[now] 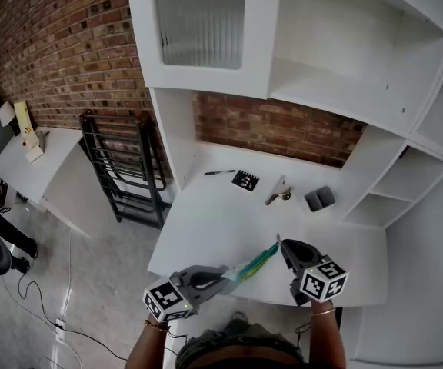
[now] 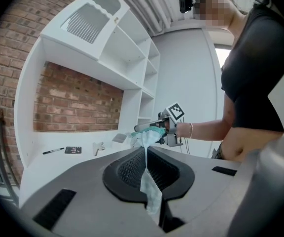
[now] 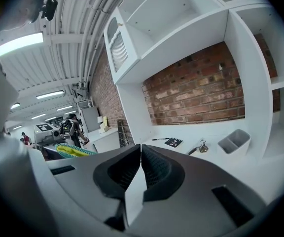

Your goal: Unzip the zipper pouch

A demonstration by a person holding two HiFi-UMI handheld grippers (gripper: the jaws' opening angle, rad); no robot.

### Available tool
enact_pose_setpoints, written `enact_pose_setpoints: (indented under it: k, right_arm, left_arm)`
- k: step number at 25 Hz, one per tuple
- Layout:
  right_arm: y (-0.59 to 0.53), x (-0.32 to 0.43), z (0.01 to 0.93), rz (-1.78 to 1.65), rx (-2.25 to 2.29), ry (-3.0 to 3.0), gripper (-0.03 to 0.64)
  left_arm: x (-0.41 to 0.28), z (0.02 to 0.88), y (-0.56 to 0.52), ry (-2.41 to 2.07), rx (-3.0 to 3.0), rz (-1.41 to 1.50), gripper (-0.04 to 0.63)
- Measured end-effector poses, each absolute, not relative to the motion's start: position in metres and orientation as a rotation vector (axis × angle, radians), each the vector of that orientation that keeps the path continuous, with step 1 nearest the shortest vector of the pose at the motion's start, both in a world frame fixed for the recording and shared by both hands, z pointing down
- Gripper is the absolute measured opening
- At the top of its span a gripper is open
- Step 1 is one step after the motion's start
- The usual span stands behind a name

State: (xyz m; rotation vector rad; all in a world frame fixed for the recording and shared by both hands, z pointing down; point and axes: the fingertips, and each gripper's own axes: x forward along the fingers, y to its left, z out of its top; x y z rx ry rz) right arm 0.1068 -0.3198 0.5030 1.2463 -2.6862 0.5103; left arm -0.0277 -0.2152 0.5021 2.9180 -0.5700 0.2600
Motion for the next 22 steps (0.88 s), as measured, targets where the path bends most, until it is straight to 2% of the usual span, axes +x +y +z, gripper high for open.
enact_pose_setpoints:
  k: [6,17,22]
  right_arm:
    - [-0.316,0.110,0.503,0.522,1.266,-2.702,0.014]
    - [-0.307,0.154,0.497,0.579,1.428,-2.700,0.025]
    - [-0.302,0.174,0.499,0.589,1.494,-2.675,0.025]
  left_arm:
    - [-0.030,0.498,-0.223,-0.583,2.912,0.216,0.009]
    - [-0.026,0.518,-0.253,-0.601,2.949,0.394,0.009]
    - [-0.020,0.517,-0.283,-0.671,2.945,0.389,0.009]
